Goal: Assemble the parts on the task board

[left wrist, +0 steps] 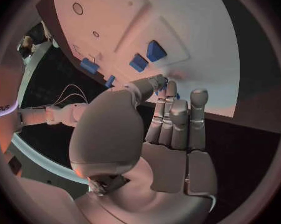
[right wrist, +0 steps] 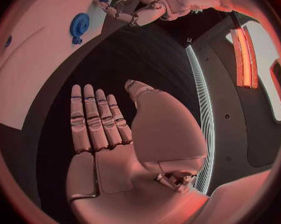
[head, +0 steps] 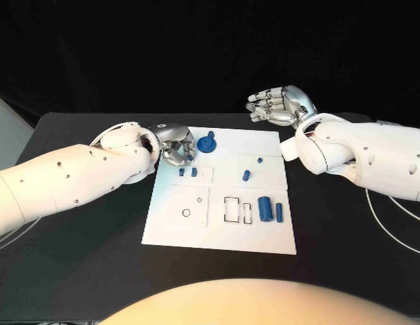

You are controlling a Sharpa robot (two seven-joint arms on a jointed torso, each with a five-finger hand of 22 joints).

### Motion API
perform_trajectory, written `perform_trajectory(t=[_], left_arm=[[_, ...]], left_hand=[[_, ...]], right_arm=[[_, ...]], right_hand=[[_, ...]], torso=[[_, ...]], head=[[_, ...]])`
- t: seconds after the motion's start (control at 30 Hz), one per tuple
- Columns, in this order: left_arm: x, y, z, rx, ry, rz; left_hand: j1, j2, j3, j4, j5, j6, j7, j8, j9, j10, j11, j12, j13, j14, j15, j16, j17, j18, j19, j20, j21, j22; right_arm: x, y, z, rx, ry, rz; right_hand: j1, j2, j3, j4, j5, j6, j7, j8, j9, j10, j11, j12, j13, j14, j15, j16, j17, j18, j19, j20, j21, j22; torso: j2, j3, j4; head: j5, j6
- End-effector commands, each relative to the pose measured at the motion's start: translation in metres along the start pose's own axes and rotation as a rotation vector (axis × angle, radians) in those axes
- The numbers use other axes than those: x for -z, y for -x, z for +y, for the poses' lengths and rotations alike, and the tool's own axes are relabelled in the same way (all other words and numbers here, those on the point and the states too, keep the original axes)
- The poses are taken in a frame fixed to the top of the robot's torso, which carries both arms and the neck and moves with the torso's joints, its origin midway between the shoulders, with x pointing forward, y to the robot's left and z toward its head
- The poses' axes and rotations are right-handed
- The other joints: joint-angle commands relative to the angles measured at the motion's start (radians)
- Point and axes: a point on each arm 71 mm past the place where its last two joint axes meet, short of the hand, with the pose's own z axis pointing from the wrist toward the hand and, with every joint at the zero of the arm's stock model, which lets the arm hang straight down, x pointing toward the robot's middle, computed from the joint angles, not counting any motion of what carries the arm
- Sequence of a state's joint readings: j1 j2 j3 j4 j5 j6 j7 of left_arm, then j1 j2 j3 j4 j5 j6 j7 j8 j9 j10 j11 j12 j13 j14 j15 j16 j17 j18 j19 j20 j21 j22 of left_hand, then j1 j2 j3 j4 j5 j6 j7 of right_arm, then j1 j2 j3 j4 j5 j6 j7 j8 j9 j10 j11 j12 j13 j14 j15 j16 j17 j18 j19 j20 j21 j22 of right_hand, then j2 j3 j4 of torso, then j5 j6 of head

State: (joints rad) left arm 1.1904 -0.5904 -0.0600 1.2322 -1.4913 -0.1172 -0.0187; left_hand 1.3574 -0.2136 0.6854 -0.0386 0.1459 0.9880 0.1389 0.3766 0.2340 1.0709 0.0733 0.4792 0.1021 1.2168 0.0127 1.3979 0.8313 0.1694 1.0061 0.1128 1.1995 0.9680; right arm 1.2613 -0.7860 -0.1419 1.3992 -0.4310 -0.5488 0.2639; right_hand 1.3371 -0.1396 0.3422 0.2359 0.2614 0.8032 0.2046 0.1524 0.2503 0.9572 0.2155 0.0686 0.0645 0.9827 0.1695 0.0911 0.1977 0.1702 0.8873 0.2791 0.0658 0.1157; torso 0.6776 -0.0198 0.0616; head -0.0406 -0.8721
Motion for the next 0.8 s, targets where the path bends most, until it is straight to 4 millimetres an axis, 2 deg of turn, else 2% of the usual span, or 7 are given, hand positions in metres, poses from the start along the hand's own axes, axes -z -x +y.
perform_trajectory(t=[0.03,0.8], left_arm=[[-0.0015,-0.0027,-0.0020,-0.005,-0.006,0.020],[-0.0062,-0.0058,-0.0048,-0.021,0.013,0.043]], left_hand=[[-0.003,0.005,-0.005,-0.002,-0.001,0.007,-0.001,-0.005,-0.001,0.005,0.001,-0.003,-0.001,0.005,0.000,0.002,-0.001,-0.014,0.001,0.004,0.000,0.000],[-0.001,0.009,-0.004,-0.003,-0.002,0.010,-0.001,-0.007,0.000,0.010,0.001,-0.006,0.000,0.006,0.000,0.003,0.002,-0.015,0.004,0.004,0.001,0.003]], right_arm=[[0.0001,-0.0013,0.0008,-0.002,0.011,0.015],[0.0001,-0.0015,0.0009,-0.002,0.012,0.015]], right_hand=[[-0.007,0.007,0.001,-0.003,0.006,0.005,0.070,-0.003,-0.001,0.007,-0.001,-0.005,-0.001,0.005,0.001,-0.004,-0.001,0.013,-0.006,0.001,0.000,-0.001],[-0.007,0.007,0.001,-0.003,0.006,0.005,0.070,-0.003,-0.001,0.007,-0.001,-0.005,-0.001,0.005,0.001,-0.004,-0.001,0.013,-0.006,0.001,0.000,-0.001]], torso=[[0.001,-0.0001,-0.0001],[0.001,0.0006,-0.0011]], head=[[-0.001,0.001],[-0.002,0.000]])
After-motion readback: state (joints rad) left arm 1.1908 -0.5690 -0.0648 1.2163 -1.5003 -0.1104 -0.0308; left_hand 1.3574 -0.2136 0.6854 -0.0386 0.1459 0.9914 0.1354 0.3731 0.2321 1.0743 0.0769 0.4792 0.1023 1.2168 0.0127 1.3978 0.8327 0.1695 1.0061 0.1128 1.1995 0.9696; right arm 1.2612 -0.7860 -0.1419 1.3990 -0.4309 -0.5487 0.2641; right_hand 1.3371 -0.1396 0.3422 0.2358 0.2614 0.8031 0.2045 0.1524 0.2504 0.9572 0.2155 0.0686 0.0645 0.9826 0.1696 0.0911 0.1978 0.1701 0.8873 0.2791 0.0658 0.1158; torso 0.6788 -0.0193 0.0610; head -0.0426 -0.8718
